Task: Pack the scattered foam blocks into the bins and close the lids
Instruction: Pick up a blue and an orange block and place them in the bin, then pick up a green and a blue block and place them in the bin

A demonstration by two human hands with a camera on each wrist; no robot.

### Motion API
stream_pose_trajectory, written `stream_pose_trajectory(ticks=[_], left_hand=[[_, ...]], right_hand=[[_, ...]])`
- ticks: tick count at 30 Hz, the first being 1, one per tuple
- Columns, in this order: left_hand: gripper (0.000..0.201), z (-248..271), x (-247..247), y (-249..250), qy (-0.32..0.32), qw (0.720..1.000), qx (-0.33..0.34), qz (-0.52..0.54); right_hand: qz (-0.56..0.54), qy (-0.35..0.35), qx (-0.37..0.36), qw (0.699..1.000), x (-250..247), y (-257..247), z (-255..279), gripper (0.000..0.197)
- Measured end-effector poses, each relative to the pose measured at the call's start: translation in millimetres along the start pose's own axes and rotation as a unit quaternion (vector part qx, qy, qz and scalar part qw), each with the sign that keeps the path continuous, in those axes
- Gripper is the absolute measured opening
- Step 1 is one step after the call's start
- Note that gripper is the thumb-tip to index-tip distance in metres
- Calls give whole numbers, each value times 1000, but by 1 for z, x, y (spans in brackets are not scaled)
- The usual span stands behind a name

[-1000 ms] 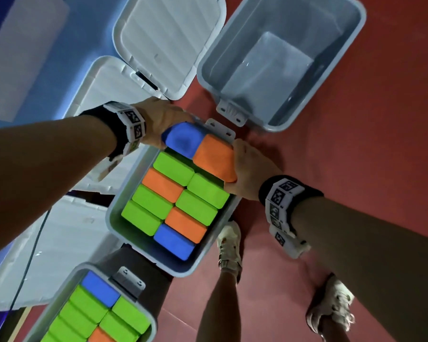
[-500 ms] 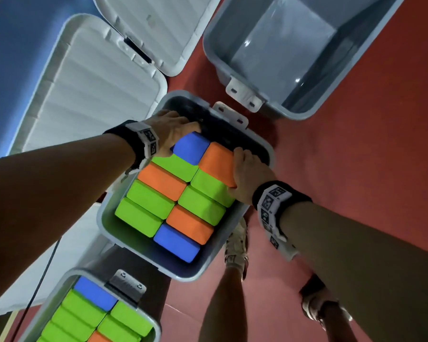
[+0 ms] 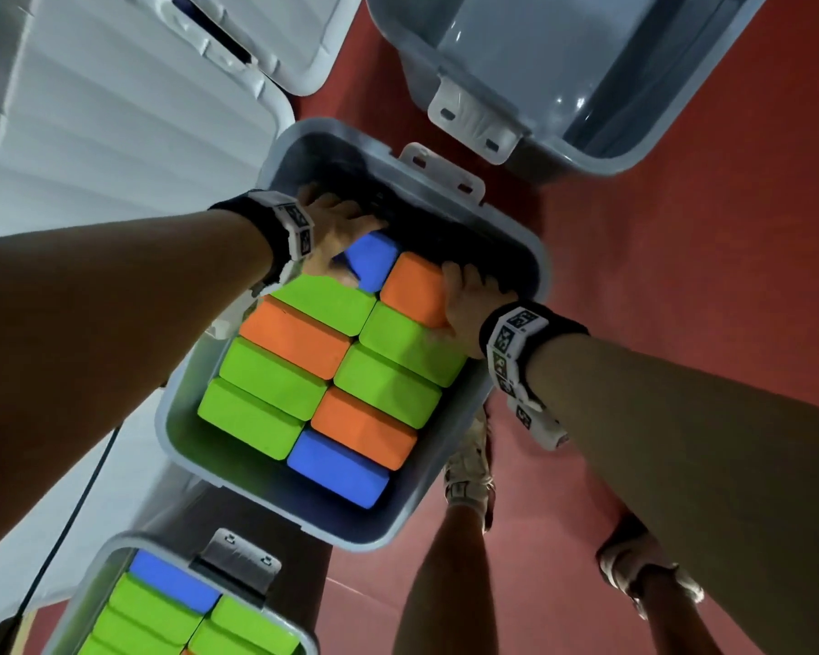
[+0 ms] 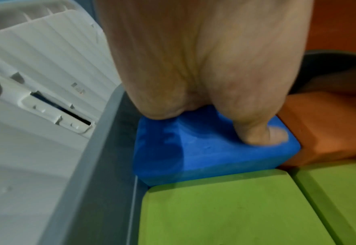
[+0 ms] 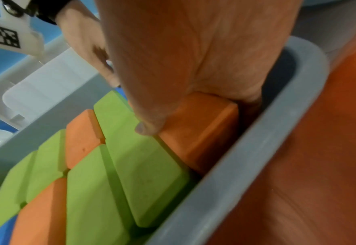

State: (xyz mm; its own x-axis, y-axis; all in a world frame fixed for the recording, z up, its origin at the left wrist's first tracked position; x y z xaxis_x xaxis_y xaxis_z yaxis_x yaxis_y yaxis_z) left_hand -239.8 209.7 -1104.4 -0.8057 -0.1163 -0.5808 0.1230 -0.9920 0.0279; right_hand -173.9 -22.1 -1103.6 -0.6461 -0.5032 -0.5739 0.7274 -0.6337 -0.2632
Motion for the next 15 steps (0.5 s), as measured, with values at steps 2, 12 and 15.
stream_pose_trajectory(ticks=[2, 12, 15], left_hand=[[73, -9, 5, 6, 10, 999, -28, 23], [59, -33, 18, 24, 12, 997, -72, -22], [62, -33, 10, 27, 6, 996, -89, -24]], right_hand=[[-2, 3, -5, 1000, 10, 10, -7, 97], [13, 20, -1, 1000, 30, 25, -29, 89], [15, 22, 10, 1000, 16, 20, -23, 89]])
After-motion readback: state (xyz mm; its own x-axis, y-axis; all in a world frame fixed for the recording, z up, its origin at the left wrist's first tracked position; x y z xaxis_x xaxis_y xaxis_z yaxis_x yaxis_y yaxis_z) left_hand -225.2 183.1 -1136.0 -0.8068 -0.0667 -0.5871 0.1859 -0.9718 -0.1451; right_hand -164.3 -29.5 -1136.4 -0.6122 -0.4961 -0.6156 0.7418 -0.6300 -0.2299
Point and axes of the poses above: each hand's wrist, its own z-axis away from the middle knuckle, its own x-axis out of the palm, y = z × x, the point moved 1 cm from there along -z, towards the middle knuckle, and after that the axes turned 6 degrees about -x, right-handed, at the moved point
